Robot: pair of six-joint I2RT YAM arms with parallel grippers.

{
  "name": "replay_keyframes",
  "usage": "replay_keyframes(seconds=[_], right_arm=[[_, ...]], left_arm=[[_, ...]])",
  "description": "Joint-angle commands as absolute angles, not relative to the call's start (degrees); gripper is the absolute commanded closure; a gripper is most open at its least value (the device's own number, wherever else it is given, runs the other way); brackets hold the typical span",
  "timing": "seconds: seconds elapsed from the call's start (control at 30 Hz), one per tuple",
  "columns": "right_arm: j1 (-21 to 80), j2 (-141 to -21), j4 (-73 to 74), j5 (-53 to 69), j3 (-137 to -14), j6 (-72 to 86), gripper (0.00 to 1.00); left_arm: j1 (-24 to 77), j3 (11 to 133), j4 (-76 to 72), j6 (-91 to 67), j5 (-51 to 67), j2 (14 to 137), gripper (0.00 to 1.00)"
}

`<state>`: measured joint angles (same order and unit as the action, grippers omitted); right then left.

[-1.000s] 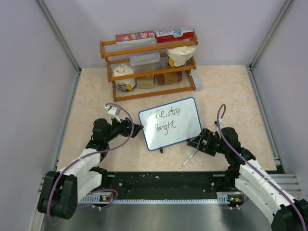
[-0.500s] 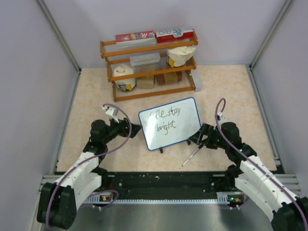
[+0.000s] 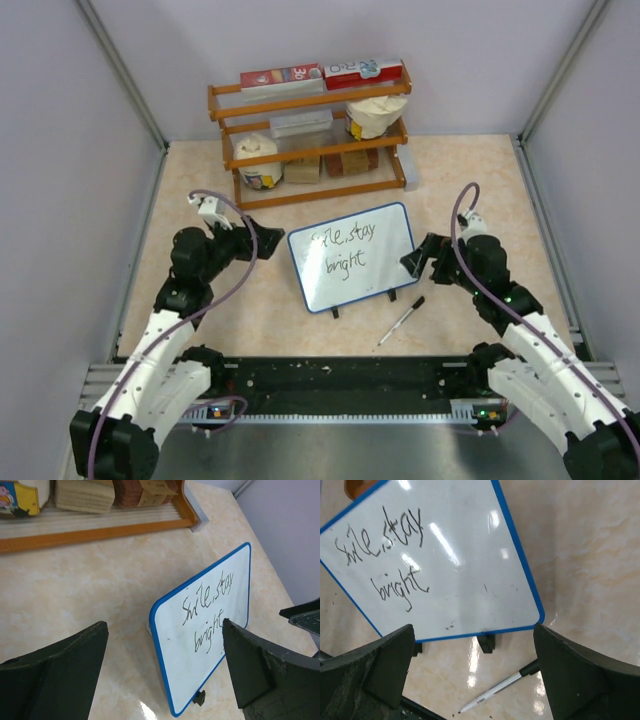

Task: Write a sentence on the whiteboard
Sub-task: Reset both arms

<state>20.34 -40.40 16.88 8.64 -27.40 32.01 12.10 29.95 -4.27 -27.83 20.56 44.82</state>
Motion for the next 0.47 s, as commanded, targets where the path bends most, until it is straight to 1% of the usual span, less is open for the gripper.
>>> replay_keyframes(seconds=[0.0,0.17,0.3,0.37,0.4,0.43], right_arm=[[19.6,-40.8,15.7,0.2,-36.0,26.1,0.01],[19.6,-41.4,14.0,-4.5,-40.8,20.8,0.01],[19.6,-41.5,13.1,-8.9,-42.8,18.7,0.01],[19.5,-40.7,11.1,-11.8,-42.5,18.4,0.01],[19.6,-40.3,9.4,-15.7,-40.4,17.8,0.01],[19.6,-39.5,4.4,-18.1,-38.5,17.2,0.01]], left_arm=[[12.0,37.3,1.4,-24.0,15.2,42.5,0.01],[12.0,41.0,3.4,-20.6,7.9,40.3,0.01],[12.0,41.2,3.3,-17.5,2.7,38.6,0.01],[12.0,40.1,1.4,-14.2,3.0,38.1,0.01],[12.0,39.6,0.9,-13.3,1.9,38.0,0.01],[12.0,39.1,0.5,-12.5,0.9,38.1,0.01]])
